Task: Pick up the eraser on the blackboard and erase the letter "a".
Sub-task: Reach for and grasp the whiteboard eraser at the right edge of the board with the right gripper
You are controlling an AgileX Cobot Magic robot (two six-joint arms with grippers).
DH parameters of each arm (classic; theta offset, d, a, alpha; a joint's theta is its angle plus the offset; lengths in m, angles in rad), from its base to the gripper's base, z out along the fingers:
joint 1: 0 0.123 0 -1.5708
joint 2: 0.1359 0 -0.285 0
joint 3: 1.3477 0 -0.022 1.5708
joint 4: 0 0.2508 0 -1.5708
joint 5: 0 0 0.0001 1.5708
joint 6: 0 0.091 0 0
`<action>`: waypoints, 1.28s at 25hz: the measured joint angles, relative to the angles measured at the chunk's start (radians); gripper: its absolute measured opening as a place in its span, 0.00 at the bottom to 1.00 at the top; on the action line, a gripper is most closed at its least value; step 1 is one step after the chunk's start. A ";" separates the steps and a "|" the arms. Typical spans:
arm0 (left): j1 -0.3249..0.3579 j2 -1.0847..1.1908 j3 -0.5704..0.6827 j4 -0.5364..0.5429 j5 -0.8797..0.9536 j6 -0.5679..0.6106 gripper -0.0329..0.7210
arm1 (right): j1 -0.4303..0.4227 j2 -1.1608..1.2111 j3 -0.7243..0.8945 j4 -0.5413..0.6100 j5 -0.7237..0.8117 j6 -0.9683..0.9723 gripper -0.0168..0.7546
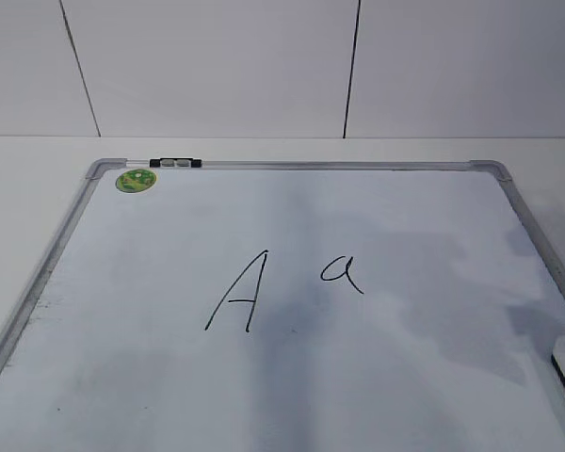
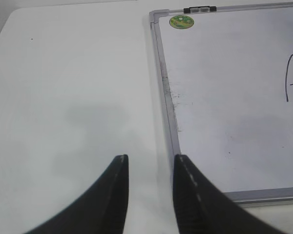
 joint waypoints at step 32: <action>0.000 0.000 0.000 0.000 0.000 0.000 0.35 | -0.002 0.133 0.000 0.036 -0.028 -0.060 0.90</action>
